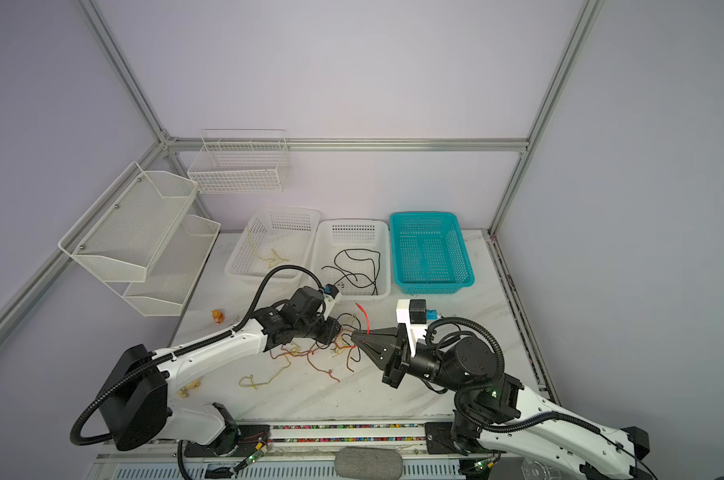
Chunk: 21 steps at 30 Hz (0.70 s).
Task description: Untangle the cables
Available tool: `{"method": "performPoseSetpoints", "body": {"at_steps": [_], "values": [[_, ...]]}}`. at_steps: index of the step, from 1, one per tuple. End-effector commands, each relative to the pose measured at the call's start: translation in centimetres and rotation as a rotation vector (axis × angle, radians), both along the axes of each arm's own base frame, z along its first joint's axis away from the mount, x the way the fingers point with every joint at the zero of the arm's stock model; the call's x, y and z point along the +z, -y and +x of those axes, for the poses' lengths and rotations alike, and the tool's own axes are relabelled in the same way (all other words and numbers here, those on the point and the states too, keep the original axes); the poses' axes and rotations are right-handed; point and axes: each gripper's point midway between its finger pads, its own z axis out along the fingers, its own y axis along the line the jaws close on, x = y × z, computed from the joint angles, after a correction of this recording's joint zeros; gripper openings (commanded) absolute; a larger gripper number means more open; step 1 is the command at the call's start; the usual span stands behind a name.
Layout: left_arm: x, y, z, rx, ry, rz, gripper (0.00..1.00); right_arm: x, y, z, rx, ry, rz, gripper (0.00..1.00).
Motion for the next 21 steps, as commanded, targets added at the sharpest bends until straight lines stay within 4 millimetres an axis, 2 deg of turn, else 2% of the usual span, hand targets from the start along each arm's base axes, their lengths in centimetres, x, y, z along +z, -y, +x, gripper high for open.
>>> {"method": "performPoseSetpoints", "body": {"at_steps": [1,7,11,13,16,21], "values": [[0.2,0.0,-0.3,0.001,0.024,-0.026,0.18,1.2,0.9,-0.1,-0.014,0.016,0.06,0.0],[0.4,-0.3,-0.5,0.004,0.027,-0.031,0.06,1.3,2.3,0.3,-0.061,-0.007,0.093,0.0],[0.3,-0.1,-0.9,-0.01,0.013,-0.042,0.07,1.5,3.0,0.3,-0.079,-0.012,0.113,0.0],[0.0,-0.2,-1.2,-0.01,-0.005,-0.038,0.17,1.5,2.9,0.2,-0.07,-0.014,0.11,0.0],[-0.2,-0.2,-2.3,-0.037,-0.039,-0.057,0.43,1.3,2.7,0.1,-0.058,-0.015,0.102,0.0],[0.3,-0.8,-3.8,-0.05,-0.046,-0.093,0.62,1.2,3.0,0.1,-0.064,-0.012,0.105,0.0]]}}
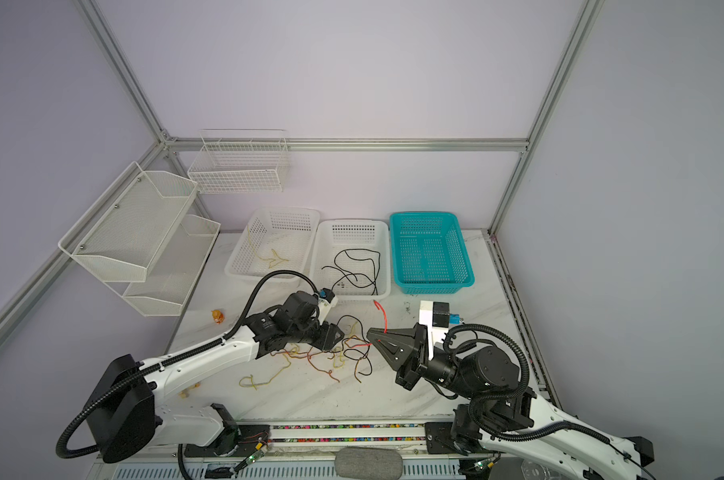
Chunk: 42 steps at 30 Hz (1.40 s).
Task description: Untangle the cables
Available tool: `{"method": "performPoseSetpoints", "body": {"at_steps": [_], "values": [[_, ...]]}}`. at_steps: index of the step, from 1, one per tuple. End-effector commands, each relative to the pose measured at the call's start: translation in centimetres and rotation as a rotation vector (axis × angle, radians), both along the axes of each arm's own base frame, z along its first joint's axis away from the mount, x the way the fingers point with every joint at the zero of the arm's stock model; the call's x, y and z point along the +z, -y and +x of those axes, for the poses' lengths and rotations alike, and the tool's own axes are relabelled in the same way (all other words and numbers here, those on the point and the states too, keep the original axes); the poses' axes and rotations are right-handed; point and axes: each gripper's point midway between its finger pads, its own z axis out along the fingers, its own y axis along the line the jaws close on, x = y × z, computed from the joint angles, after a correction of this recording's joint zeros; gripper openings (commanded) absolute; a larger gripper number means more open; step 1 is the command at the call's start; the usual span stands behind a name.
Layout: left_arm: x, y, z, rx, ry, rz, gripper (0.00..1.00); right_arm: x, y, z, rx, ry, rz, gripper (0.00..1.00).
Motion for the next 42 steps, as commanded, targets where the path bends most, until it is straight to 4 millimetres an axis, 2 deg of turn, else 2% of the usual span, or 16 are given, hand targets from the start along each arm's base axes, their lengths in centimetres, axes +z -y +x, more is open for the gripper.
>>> {"method": "performPoseSetpoints", "body": {"at_steps": [1,11,18,21,25,31,38,42], "values": [[0.4,0.0,-1.9,-0.043,-0.018,-0.058,0.64,0.6,0.4,-0.1,-0.004,0.01,0.03,0.0],[-1.9,1.2,-2.7,-0.098,-0.066,-0.049,0.62,1.1,-0.1,-0.5,0.025,0.022,0.029,0.0],[-2.3,0.9,-0.7,-0.04,-0.014,0.015,0.59,1.3,-0.4,-1.1,0.065,0.032,0.027,0.0],[-2.0,1.1,-0.1,-0.027,0.014,0.004,0.55,1.2,-0.6,-1.3,0.084,0.037,0.022,0.0],[-1.6,1.7,0.5,-0.016,0.039,-0.036,0.43,1.3,-0.8,-1.6,0.105,0.042,0.028,0.0],[-1.0,2.5,0.4,-0.03,0.06,-0.113,0.32,1.2,-0.9,-1.9,0.123,0.04,0.028,0.0],[-0.9,2.3,0.4,-0.015,0.081,-0.13,0.21,1.1,-1.0,-2.1,0.135,0.041,0.032,0.0],[-0.6,2.1,0.4,-0.011,0.091,-0.125,0.12,1.1,-0.8,-1.9,0.12,0.038,0.038,0.0]]}}
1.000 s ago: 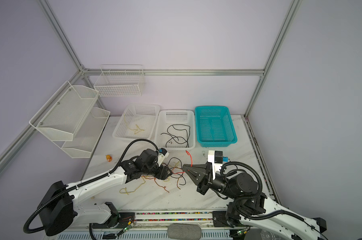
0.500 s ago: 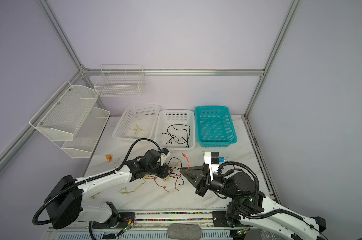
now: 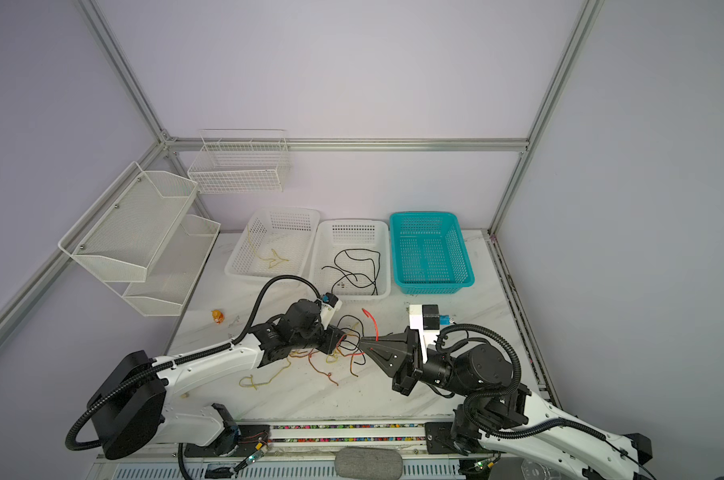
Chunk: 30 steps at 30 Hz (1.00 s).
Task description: Untangle the cables
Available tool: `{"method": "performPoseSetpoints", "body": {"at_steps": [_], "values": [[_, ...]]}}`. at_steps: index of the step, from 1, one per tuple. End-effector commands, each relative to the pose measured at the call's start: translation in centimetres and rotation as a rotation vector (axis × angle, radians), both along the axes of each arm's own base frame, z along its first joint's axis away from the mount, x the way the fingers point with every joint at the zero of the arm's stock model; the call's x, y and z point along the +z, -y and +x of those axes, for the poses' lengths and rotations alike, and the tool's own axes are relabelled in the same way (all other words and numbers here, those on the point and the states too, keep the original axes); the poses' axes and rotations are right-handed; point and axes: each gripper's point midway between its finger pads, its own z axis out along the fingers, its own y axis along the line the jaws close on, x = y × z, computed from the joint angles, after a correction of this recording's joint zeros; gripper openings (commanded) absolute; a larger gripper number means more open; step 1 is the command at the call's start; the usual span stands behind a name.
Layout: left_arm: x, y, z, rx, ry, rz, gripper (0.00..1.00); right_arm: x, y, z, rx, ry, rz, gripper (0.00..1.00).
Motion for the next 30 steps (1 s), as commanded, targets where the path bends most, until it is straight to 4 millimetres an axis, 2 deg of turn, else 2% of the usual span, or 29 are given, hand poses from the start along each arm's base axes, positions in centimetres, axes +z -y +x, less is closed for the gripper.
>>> {"method": "performPoseSetpoints", "body": {"at_steps": [1,4,8,16,22,30], "values": [[1.0,-0.3,-0.1,0.007,0.046,-0.025,0.09,1.3,0.7,-0.2,-0.004,0.016,0.056,0.0],[2.2,-1.3,-0.1,0.026,0.078,0.004,0.0,0.7,1.2,0.9,-0.066,-0.029,0.061,0.0],[5.4,-3.0,0.2,0.067,0.146,0.041,0.0,-0.9,2.8,2.9,-0.19,-0.111,0.086,0.0],[13.0,-5.1,-0.7,0.103,0.282,-0.021,0.0,-5.5,5.0,6.5,-0.399,-0.287,0.119,0.0],[19.2,-6.5,-1.5,0.137,0.382,-0.112,0.0,-10.4,5.1,8.7,-0.522,-0.399,0.062,0.0],[27.4,-9.1,-2.4,0.211,0.547,-0.216,0.0,-15.1,5.3,10.3,-0.633,-0.473,-0.009,0.0]]}}
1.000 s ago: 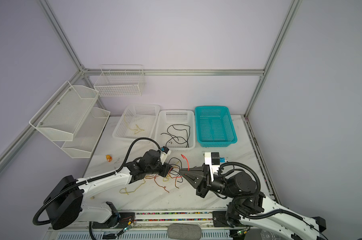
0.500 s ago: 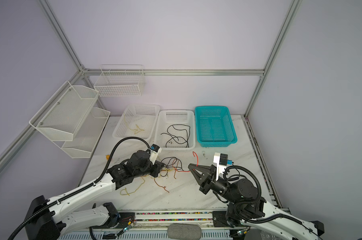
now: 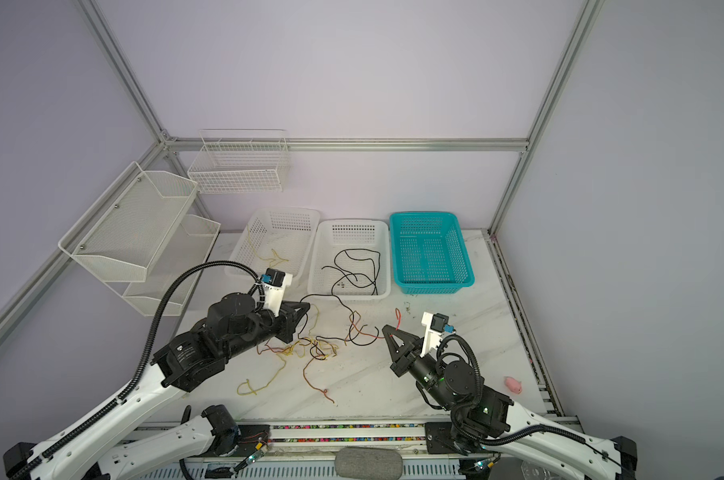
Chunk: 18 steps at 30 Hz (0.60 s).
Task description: Untangle the cables
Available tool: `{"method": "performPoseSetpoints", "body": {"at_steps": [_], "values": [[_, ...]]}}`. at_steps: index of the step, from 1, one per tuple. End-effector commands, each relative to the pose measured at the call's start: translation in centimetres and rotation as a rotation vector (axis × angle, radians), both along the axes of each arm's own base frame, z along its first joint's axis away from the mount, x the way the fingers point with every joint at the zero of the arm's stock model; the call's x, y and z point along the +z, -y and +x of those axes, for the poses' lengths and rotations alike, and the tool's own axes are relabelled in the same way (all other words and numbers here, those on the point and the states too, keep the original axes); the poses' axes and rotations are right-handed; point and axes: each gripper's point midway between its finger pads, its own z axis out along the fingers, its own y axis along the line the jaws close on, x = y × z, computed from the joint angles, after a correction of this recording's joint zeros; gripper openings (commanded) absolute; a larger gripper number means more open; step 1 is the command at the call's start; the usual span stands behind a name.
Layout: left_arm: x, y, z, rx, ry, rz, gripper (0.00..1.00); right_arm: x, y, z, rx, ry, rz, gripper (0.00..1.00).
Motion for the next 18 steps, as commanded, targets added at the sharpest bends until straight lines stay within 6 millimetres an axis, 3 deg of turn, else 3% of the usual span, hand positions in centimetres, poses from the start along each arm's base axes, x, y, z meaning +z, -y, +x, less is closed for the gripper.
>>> {"method": "performPoseSetpoints", "body": {"at_steps": [1,11,18], "values": [[8.3,-1.4,-0.3,0.036,0.173,-0.097,0.0,-1.7,0.7,1.0,-0.079,-0.055,-0.001,0.0],[16.4,-2.5,-0.3,0.074,0.342,-0.17,0.0,-6.5,-0.3,1.8,-0.102,-0.141,-0.112,0.0],[18.5,-0.9,0.7,0.048,0.35,-0.179,0.0,-5.0,-3.4,0.2,0.084,-0.043,-0.131,0.0]]}}
